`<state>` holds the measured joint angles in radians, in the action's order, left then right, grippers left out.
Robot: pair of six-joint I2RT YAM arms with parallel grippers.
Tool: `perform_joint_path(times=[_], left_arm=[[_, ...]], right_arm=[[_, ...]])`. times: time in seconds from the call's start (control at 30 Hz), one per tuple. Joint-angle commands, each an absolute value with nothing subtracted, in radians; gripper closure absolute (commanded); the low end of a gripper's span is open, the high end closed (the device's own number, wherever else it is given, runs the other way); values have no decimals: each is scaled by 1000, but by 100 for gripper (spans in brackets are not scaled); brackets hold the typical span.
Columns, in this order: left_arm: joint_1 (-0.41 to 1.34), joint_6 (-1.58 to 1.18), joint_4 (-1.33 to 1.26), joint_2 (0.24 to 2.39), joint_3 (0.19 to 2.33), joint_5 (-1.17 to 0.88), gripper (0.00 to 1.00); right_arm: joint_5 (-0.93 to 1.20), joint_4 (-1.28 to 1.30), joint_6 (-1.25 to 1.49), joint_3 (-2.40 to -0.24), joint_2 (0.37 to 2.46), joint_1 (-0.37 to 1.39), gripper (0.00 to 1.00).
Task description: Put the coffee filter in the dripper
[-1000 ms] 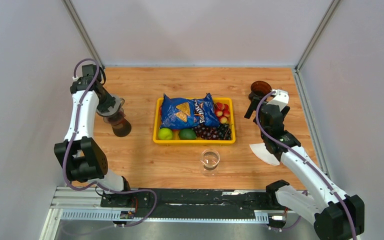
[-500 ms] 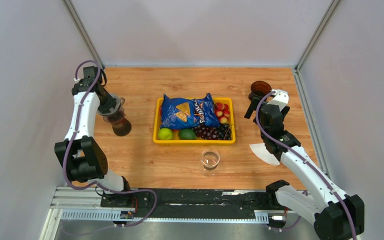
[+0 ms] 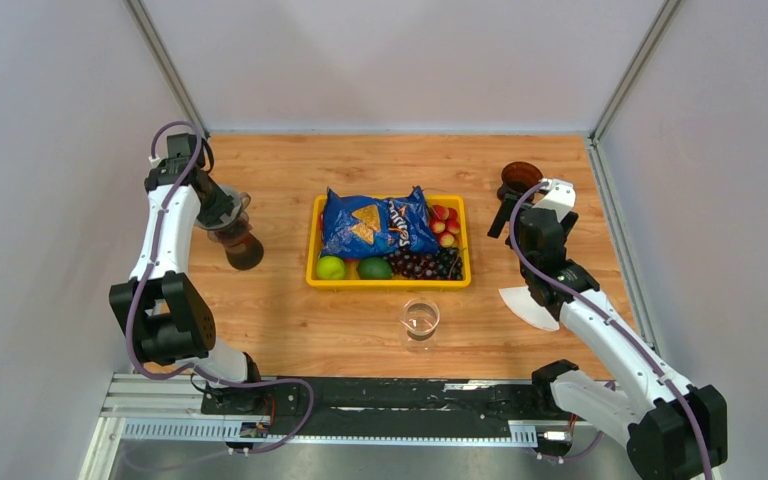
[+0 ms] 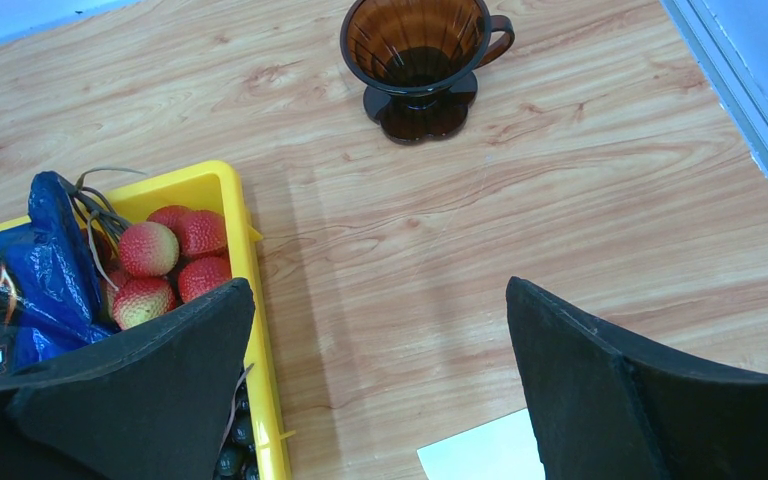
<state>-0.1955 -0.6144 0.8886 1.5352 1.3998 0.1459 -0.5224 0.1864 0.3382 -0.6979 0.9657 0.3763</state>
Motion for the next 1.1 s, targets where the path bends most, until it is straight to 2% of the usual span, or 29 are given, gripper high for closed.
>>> perform_joint_path(times=[0.0,0.3,0.63,1.07], left_arm=[[-190,-627,865,1554,1368,111,63],[-190,-635,883,1540,1432,112,62],[-190,-646,911,1530,1495,124,54],[-190,-637,928,1476,1527,133,53]], right_arm=[[-532,181,327,-709,971,372,0],[-534,183,327,-709,970,372,0],[-540,189,325,-716,971,371,0],[-543,201,326,-719,957,371,0]])
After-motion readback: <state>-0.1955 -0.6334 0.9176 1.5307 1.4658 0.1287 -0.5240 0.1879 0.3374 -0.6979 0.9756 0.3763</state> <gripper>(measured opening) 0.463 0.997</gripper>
